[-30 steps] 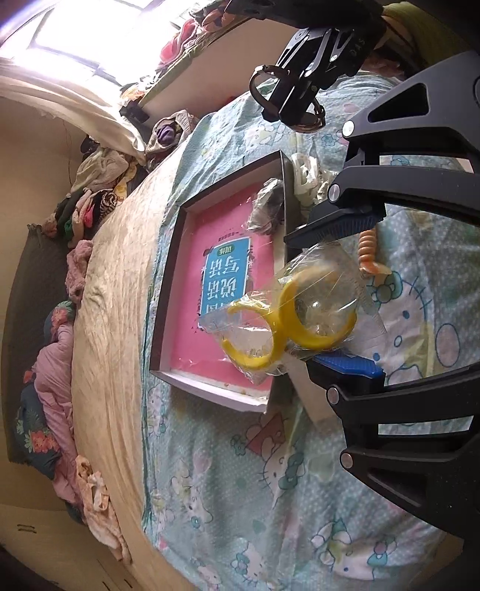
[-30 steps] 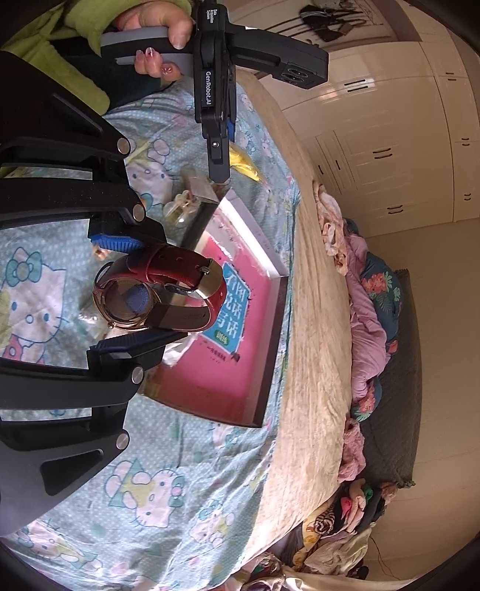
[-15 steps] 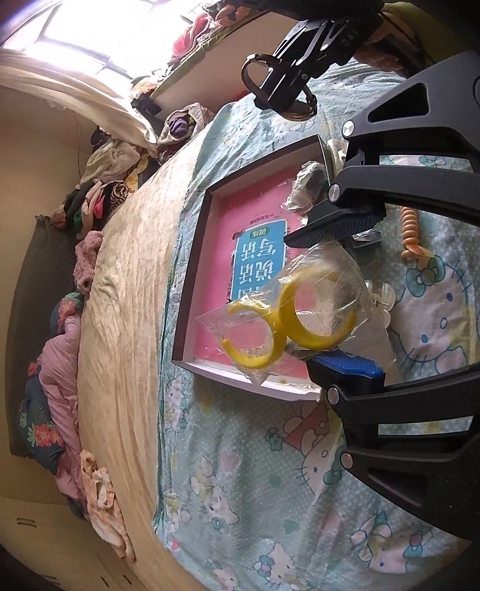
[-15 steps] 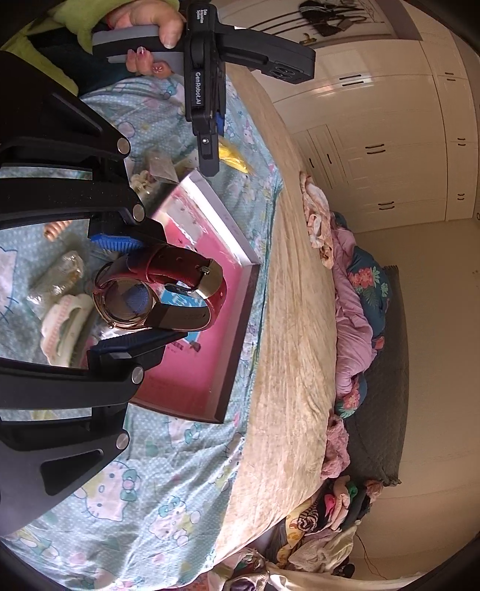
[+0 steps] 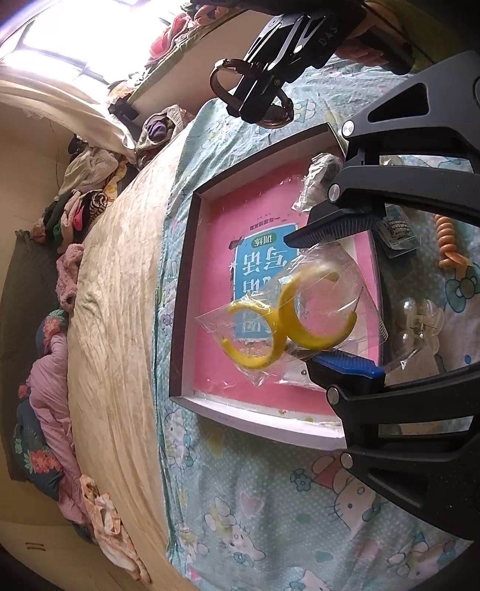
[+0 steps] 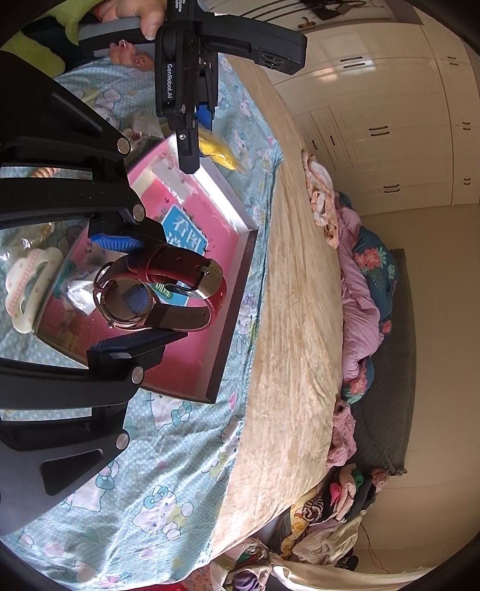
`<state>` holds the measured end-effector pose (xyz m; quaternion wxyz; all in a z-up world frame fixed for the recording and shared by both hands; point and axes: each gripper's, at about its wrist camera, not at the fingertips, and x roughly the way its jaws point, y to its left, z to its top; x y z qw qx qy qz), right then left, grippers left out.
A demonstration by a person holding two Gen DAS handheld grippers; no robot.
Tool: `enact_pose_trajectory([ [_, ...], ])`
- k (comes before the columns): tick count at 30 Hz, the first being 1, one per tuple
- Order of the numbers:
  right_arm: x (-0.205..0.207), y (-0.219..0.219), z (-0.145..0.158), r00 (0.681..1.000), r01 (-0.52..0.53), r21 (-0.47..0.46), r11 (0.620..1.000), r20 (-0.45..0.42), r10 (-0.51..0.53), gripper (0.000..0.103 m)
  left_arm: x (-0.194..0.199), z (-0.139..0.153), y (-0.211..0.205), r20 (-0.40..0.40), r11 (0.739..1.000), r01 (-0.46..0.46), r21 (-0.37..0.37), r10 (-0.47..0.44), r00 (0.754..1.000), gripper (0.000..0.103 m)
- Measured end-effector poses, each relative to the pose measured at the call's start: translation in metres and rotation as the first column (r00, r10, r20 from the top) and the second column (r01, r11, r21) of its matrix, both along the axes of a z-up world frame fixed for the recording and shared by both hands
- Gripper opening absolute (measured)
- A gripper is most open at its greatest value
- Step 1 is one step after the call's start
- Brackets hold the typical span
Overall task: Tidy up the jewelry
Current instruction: 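Carry the watch and yellow bag into the pink tray and release both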
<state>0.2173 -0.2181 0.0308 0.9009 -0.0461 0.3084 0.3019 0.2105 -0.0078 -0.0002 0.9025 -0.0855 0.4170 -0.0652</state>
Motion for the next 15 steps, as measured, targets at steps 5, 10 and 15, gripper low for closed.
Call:
enact_pose_trajectory([
  [5,0.015,-0.001,-0.015,0.999,0.014,-0.012,1.0,-0.038,-0.015,0.035,0.012,-0.016,-0.015,-0.043,0.998,0.053,0.021,-0.052,0.998,0.044],
  [10,0.023,-0.001,-0.027,0.998,0.027,-0.033,0.999,-0.06,-0.029,0.035,0.019,-0.031,-0.025,-0.081,0.996,0.086,0.032,-0.083,0.993,0.044],
  [15,0.028,-0.003,-0.035,0.996,0.034,-0.051,0.998,-0.076,-0.038,0.035,0.025,-0.042,-0.031,-0.105,0.994,0.102,0.047,-0.096,0.99,0.044],
])
